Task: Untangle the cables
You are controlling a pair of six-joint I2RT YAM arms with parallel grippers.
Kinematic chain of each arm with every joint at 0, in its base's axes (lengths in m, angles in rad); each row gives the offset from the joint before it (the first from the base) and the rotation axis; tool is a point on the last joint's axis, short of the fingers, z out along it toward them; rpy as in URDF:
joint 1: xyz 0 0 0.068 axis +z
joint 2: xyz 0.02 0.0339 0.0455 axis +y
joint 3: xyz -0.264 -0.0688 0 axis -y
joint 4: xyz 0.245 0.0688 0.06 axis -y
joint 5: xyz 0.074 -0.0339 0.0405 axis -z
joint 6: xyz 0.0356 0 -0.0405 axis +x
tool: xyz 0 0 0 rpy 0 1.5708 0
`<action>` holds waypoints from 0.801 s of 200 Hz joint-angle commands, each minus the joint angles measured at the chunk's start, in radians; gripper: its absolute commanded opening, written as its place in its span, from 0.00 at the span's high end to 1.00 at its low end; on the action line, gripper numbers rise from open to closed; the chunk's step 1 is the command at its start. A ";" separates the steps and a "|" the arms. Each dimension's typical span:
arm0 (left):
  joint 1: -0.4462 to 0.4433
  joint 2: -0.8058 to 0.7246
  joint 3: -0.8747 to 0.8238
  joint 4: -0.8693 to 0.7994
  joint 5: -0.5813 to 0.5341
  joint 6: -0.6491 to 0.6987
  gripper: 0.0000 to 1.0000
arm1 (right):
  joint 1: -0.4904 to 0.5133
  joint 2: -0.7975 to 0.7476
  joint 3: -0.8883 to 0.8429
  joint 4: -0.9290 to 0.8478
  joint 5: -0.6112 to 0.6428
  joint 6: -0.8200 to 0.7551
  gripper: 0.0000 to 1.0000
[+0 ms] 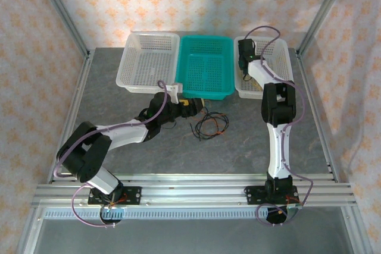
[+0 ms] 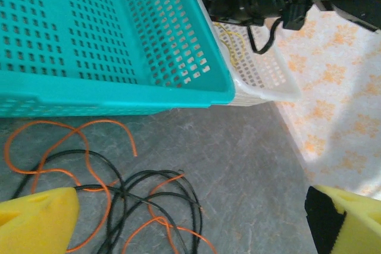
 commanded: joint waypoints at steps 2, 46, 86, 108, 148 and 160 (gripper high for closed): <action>0.003 -0.069 0.055 -0.136 -0.111 0.085 0.01 | -0.011 -0.076 0.059 -0.035 0.002 0.024 0.54; -0.048 -0.110 0.155 -0.391 -0.335 0.241 0.01 | -0.022 -0.270 -0.057 -0.023 -0.104 0.104 0.24; -0.095 -0.134 0.160 -0.461 -0.376 0.249 0.01 | -0.022 -0.475 -0.216 -0.012 -0.171 0.173 0.17; -0.116 -0.155 0.120 -0.451 -0.365 0.203 0.01 | -0.023 -0.601 -0.314 -0.033 -0.208 0.217 0.18; -0.155 -0.169 0.029 -0.406 -0.330 0.098 0.05 | 0.000 -0.882 -0.587 -0.055 -0.327 0.328 0.26; -0.174 -0.168 0.013 -0.404 -0.337 0.075 0.06 | 0.000 -0.961 -0.653 -0.077 -0.349 0.357 0.26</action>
